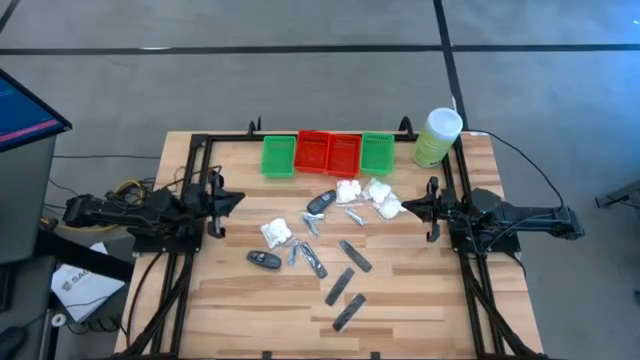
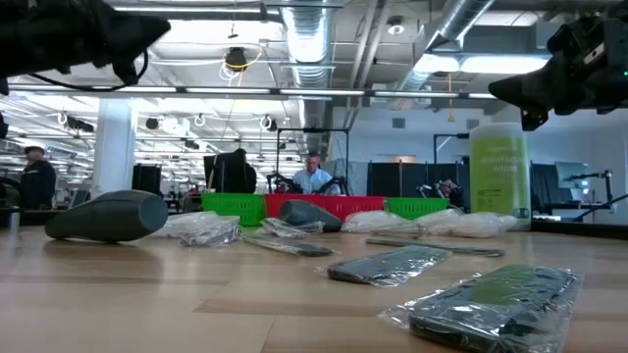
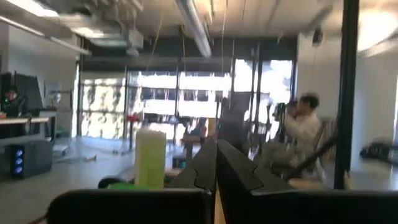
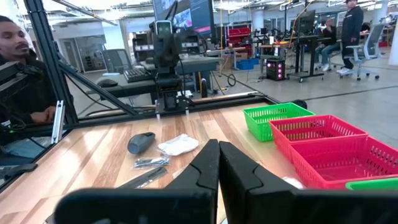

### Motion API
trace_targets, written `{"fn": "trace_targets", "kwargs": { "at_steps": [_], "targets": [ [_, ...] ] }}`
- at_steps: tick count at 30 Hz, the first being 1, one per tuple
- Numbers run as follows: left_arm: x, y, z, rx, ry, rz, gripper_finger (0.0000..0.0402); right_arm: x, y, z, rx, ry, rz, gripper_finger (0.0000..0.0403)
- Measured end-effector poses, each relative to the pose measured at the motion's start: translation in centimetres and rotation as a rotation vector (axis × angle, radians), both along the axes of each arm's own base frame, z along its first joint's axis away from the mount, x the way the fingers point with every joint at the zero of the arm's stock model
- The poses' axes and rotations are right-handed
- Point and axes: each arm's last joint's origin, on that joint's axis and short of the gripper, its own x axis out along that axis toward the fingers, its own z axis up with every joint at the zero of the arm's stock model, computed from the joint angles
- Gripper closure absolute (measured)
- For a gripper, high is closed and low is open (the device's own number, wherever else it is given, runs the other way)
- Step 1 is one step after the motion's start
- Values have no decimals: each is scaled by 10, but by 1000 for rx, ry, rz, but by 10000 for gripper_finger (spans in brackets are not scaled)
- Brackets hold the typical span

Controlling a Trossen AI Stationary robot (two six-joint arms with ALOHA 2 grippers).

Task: Pick & Place Travel size toiletries
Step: Put the cotton pack into the left green basket

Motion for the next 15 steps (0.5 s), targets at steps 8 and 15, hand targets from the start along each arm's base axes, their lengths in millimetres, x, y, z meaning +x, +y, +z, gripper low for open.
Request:
{"fn": "trace_targets", "kwargs": {
  "at_steps": [8, 15],
  "targets": [
    [-17, 1, 27, -193, -379, -108, 399, 0, 0, 0, -112, 17, -3, 403],
    [-34, 2, 42, -200, -617, -131, 399, -1, -3, 10, 0, -110, -63, 403]
  ]
}}
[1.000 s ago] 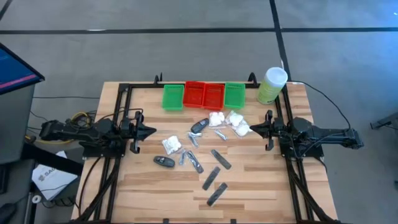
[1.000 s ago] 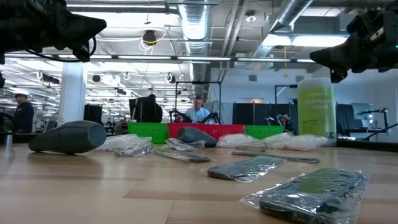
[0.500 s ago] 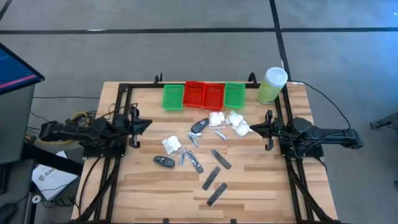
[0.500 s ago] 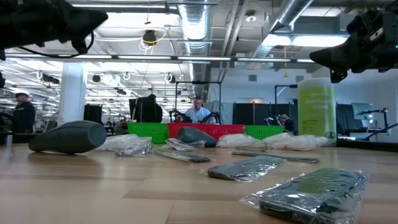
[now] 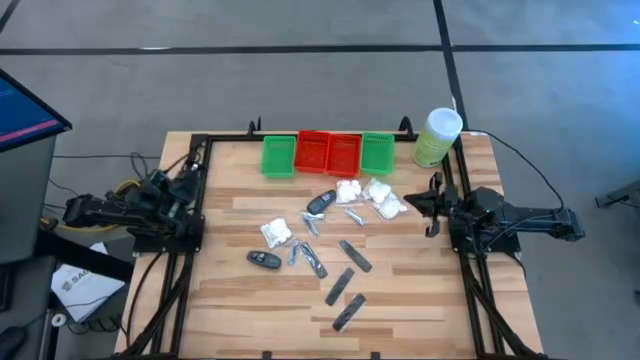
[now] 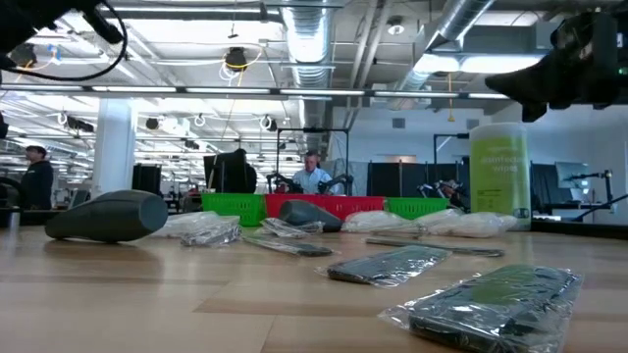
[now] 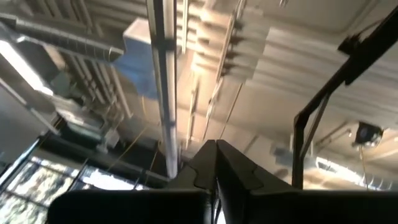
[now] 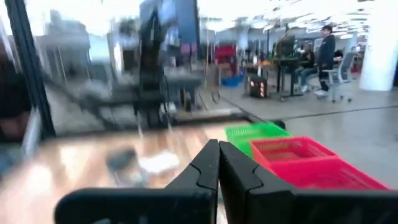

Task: Pick & Place Travel size toiletries
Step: Put the cotton pack into the left green basket

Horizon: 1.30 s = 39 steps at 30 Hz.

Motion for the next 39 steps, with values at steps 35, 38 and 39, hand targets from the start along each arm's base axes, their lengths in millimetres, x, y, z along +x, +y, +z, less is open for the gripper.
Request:
{"fn": "trace_targets", "kwargs": {
  "at_steps": [35, 38, 39],
  "targets": [
    [-15, 9, 17, -380, -284, -3, 399, -18, 0, 45, 682, -645, 272, 403],
    [3, 4, 31, -274, -222, -151, 399, -19, 0, 45, 730, -653, 295, 403],
    [10, 2, 36, -247, -201, -195, 399, -19, 0, 48, 740, -659, 302, 403]
  ]
}}
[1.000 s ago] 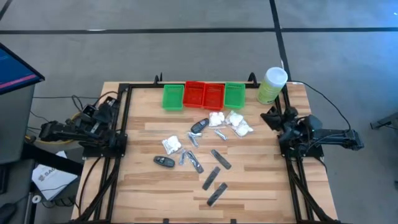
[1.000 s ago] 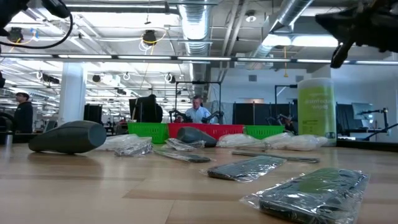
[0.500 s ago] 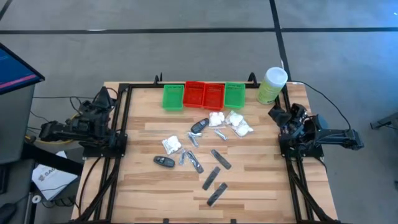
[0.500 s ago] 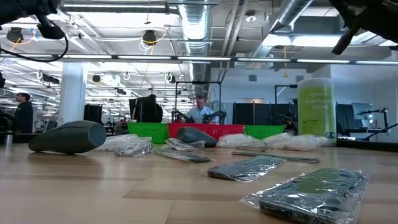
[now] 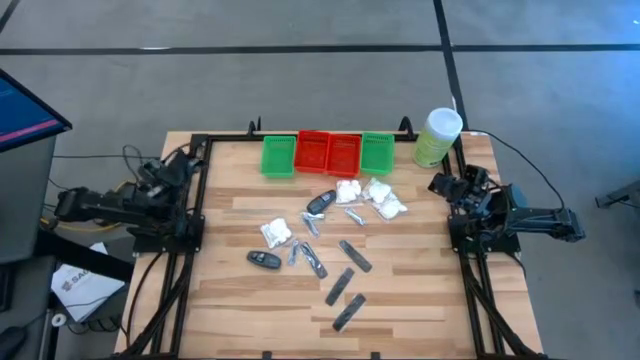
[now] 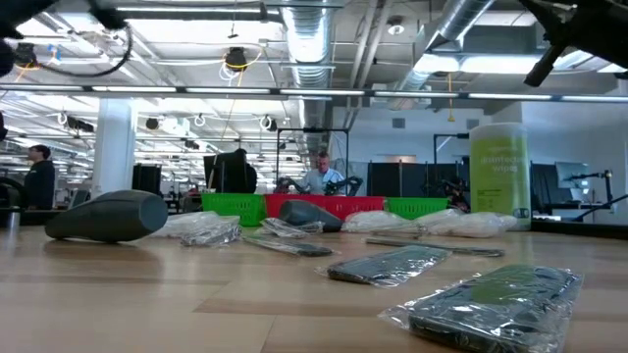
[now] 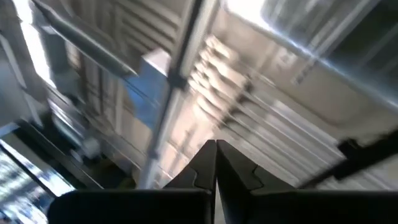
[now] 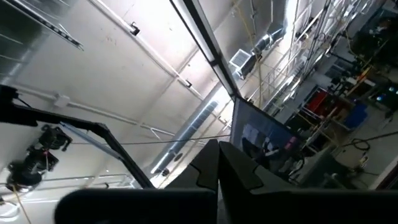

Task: Pick & Place Travel size toiletries
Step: Put the cotton pack into the left green basket

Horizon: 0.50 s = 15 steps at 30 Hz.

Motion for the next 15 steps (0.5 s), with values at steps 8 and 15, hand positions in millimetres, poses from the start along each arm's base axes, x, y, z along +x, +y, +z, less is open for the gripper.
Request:
{"fn": "trace_targets", "kwargs": {
  "at_steps": [8, 15],
  "targets": [
    [72, -8, 48, 131, 113, -109, 399, -22, 1, 50, -99, -125, -81, 403],
    [117, -13, 74, 220, 141, -161, 399, -20, 3, 97, -200, -37, -51, 403]
  ]
}}
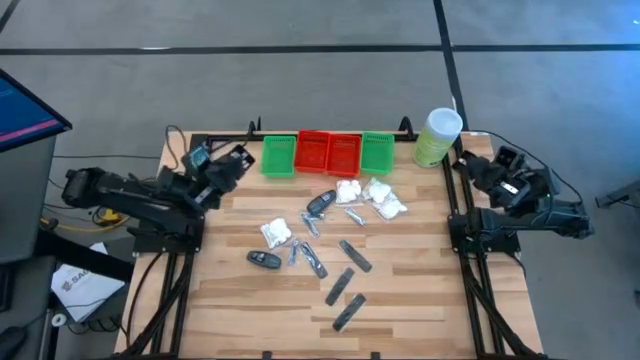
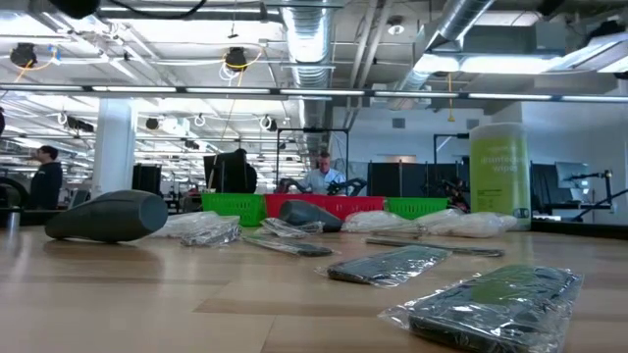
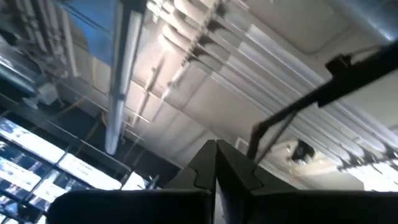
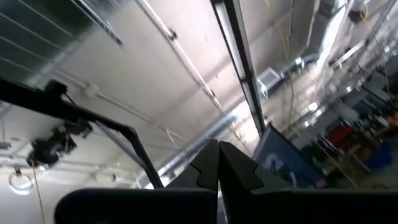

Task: Pick & Place Travel size toiletries
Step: Put the cotton pack into the left green basket

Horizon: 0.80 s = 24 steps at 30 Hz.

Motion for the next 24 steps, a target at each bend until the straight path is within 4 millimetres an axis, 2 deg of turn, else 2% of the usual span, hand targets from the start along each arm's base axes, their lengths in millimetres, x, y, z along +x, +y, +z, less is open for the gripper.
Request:
{"fn": "trace_targets", "kwargs": {
  "at_steps": [6, 13, 19, 24],
  "targets": [
    [19, -3, 3, 52, 168, -43, 399, 35, 1, 26, -42, 264, 76, 403],
    [32, -3, -7, 87, 413, -1, 399, 77, 1, 26, -64, 591, 137, 403],
    [39, -8, -23, 167, 590, 38, 399, 89, 2, 28, -60, 744, 154, 403],
    [38, -18, -24, 156, 614, 98, 399, 102, 8, 32, -107, 851, 191, 403]
  ]
}}
